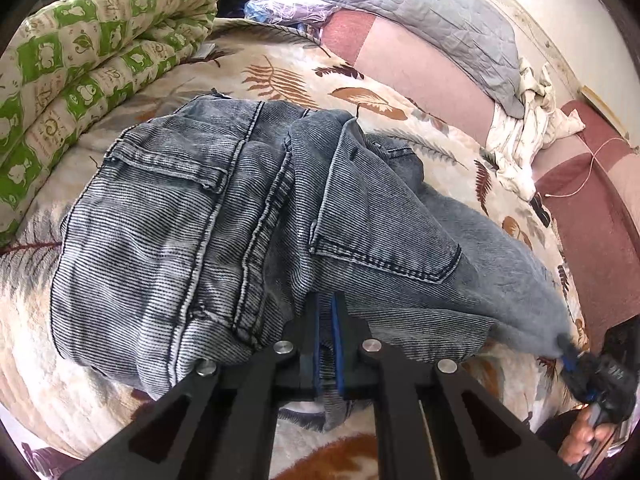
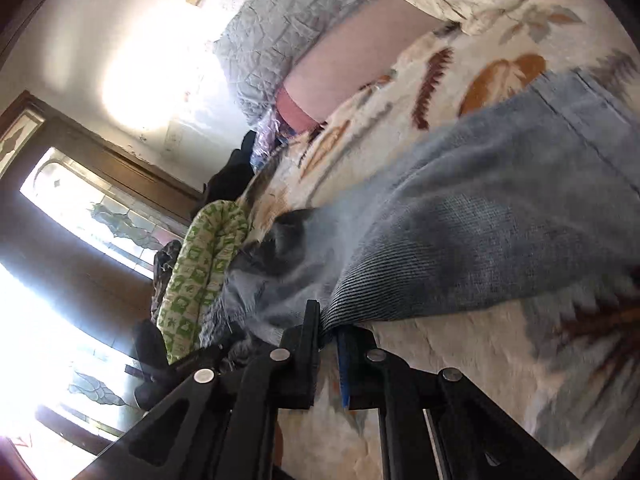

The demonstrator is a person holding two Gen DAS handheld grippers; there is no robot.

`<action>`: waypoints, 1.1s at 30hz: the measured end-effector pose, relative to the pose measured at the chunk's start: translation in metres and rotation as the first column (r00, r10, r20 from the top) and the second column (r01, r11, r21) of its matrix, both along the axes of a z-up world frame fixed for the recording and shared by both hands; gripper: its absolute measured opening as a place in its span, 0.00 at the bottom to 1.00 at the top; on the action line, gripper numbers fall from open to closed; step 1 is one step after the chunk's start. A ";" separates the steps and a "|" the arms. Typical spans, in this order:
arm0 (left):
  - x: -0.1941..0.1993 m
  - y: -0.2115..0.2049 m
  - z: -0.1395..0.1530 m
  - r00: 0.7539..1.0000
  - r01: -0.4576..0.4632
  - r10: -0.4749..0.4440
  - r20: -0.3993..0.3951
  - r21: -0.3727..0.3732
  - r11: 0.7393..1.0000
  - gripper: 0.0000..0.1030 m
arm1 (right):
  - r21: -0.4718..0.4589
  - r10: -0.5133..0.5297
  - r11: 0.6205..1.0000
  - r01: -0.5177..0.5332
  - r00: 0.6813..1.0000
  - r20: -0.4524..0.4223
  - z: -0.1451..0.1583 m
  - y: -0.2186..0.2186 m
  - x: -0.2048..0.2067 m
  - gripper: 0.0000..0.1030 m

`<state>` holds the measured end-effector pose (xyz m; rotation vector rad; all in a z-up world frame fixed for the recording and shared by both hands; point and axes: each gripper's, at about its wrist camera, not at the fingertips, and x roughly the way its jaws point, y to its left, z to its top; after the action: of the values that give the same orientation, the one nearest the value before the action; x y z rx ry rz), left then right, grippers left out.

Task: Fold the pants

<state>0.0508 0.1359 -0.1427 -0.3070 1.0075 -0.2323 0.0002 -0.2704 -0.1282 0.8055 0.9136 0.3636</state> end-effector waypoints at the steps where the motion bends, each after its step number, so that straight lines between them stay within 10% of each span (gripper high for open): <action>1: 0.000 0.000 0.000 1.000 0.000 0.000 0.000 0.007 1.000 0.05 | -0.008 0.004 1.000 -0.005 0.999 -0.049 -0.010 0.001 -0.001 0.08; 6: 0.000 0.000 0.006 1.000 -0.004 0.004 -0.016 0.027 1.000 0.04 | 0.041 0.038 0.999 -0.028 0.967 -0.252 -0.052 -0.003 0.009 0.12; 10: -0.007 0.001 0.042 0.997 -0.018 0.008 0.081 0.122 0.992 0.05 | -0.062 0.053 0.996 -0.065 0.982 -0.182 -0.014 -0.005 0.010 0.60; 18: 0.021 -0.052 0.062 0.982 0.110 -0.128 0.138 0.132 0.985 0.32 | -0.299 0.040 0.953 -0.055 0.998 -0.053 0.043 -0.032 0.039 0.62; 24: 0.065 -0.075 0.016 0.989 0.110 -0.137 0.051 0.354 0.929 0.32 | -0.296 -0.157 0.949 0.107 0.976 -0.150 0.013 -0.119 0.075 0.62; 33: 0.070 -0.048 0.002 0.992 0.105 -0.122 0.013 0.421 0.901 0.13 | -0.375 -0.056 0.927 -0.026 0.977 -0.207 -0.024 -0.106 0.118 0.62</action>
<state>0.1213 0.0875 -0.1410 0.1505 1.0101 -0.1202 0.1182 -0.3766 -0.1520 0.5007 1.1369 0.0799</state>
